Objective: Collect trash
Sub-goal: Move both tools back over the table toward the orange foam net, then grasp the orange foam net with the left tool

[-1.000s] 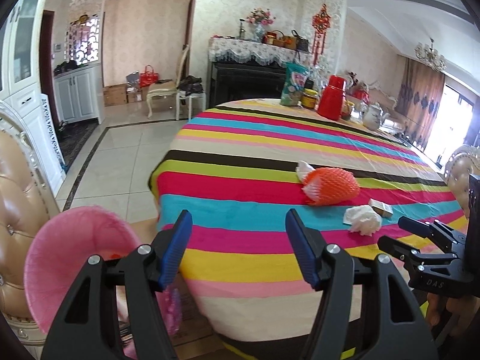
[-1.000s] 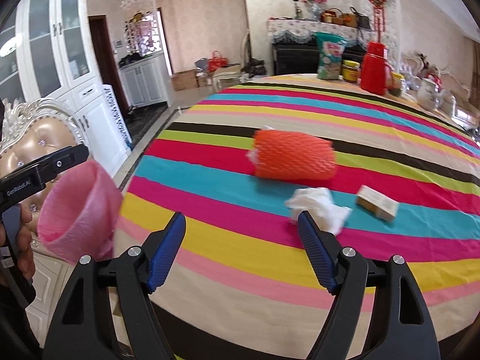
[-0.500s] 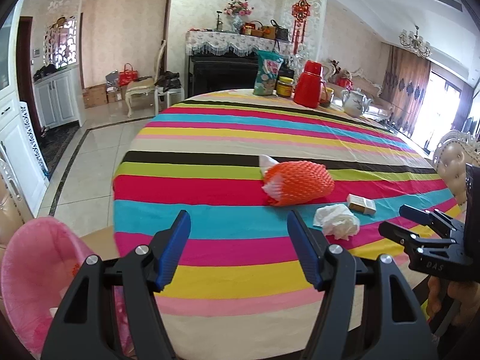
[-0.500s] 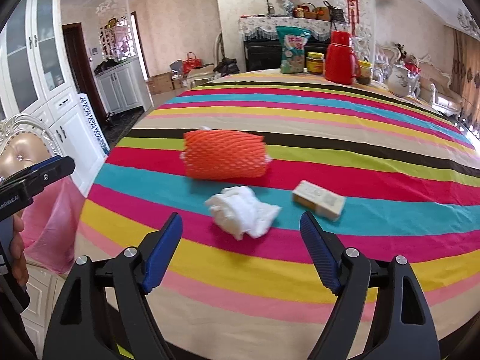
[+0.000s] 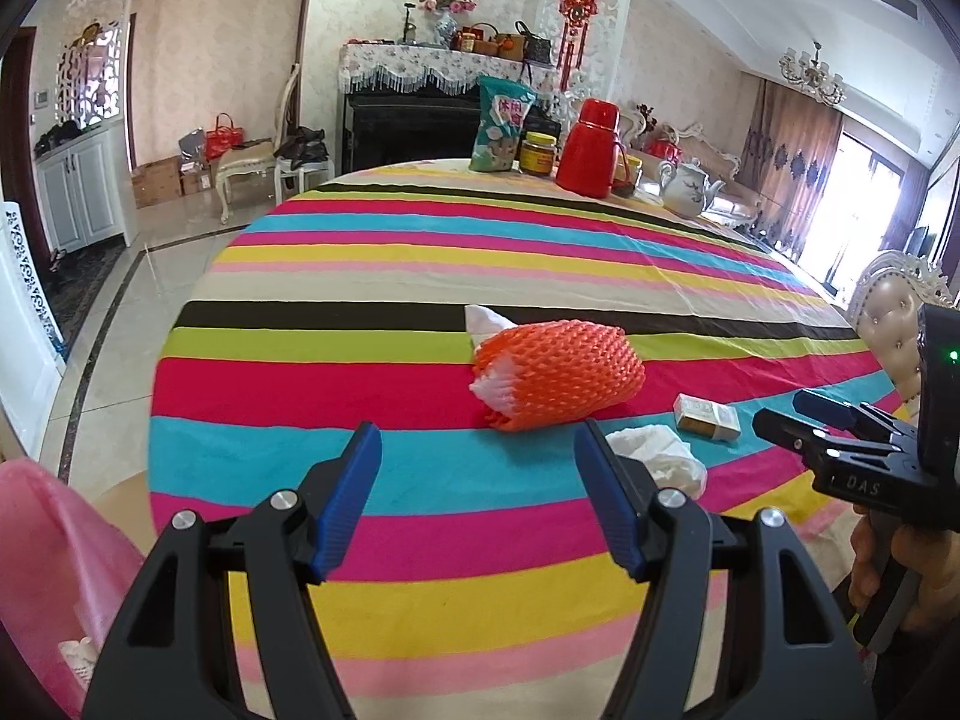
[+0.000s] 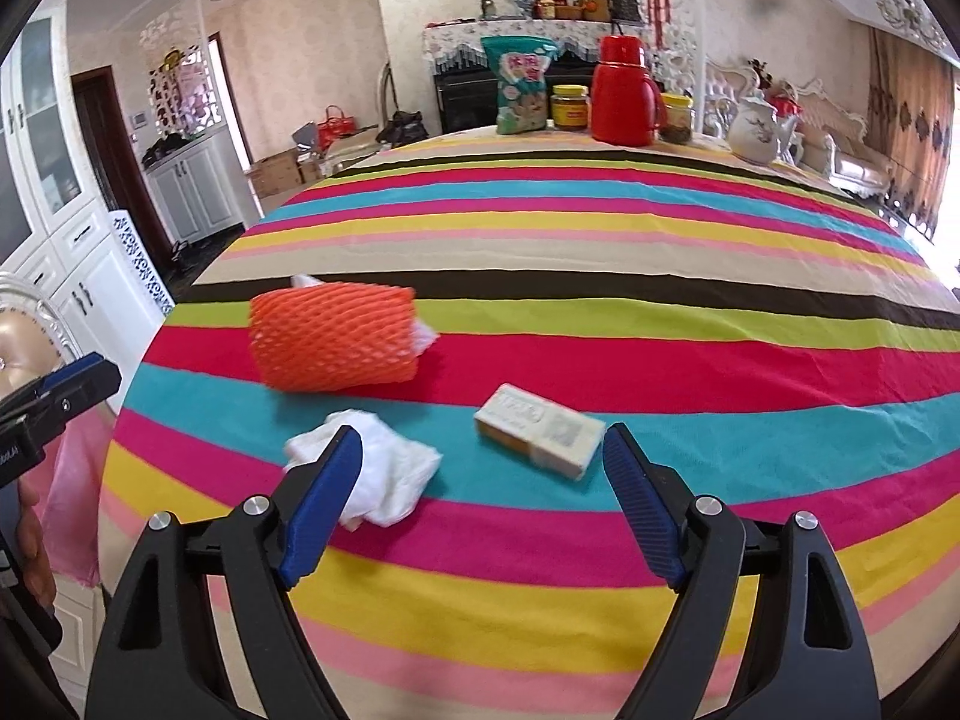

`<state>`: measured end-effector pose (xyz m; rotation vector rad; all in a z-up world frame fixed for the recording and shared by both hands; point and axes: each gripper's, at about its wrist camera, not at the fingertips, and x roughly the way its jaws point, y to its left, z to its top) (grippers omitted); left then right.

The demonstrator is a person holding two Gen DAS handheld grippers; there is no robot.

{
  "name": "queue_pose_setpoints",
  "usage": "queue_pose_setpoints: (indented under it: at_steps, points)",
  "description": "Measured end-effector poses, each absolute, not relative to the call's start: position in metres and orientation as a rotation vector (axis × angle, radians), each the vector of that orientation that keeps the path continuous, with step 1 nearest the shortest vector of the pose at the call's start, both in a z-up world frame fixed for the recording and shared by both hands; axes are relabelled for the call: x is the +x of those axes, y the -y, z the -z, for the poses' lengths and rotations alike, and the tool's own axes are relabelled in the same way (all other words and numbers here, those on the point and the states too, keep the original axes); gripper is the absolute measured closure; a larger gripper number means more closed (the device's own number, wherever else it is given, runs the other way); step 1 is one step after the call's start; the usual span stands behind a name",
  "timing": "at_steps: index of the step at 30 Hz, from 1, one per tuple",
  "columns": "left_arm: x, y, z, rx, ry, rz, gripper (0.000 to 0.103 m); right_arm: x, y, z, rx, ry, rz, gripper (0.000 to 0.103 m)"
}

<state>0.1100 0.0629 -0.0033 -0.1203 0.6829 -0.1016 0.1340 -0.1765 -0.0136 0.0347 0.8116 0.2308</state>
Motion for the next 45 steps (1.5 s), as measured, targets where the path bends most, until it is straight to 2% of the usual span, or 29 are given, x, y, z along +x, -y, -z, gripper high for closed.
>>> queue_pose_setpoints:
  at_steps: [8, 11, 24, 34, 37, 39, 41, 43, 45]
  points:
    - [0.147, -0.043, 0.011, -0.089, -0.703, 0.152, 0.037, 0.152, 0.193, 0.036, 0.054, -0.846, -0.189, 0.023]
    - [0.166, -0.032, 0.014, -0.076, -0.706, 0.177, 0.035, 0.153, 0.194, 0.035, 0.045, -0.836, -0.192, 0.019]
    - [0.234, 0.01, 0.037, -0.005, -0.756, 0.276, 0.031, 0.158, 0.195, 0.042, 0.049, -0.877, -0.202, 0.018]
    - [0.247, 0.007, 0.062, 0.036, -0.848, 0.263, 0.031, 0.154, 0.191, 0.041, 0.044, -0.876, -0.222, 0.018]
    - [0.247, 0.008, 0.067, 0.061, -0.867, 0.265, 0.035, 0.153, 0.19, 0.042, 0.035, -0.879, -0.221, 0.018]
    - [0.247, 0.008, 0.07, 0.068, -0.88, 0.269, 0.045, 0.155, 0.191, 0.042, 0.034, -0.875, -0.221, 0.018]
    - [0.246, 0.004, 0.069, 0.059, -0.879, 0.268, 0.07, 0.156, 0.191, 0.04, 0.034, -0.871, -0.221, 0.018]
    - [0.246, 0.0, 0.066, 0.044, -0.879, 0.275, 0.08, 0.155, 0.19, 0.04, 0.032, -0.871, -0.221, 0.018]
    - [0.243, 0.0, 0.065, 0.042, -0.876, 0.282, 0.085, 0.154, 0.189, 0.04, 0.032, -0.872, -0.223, 0.018]
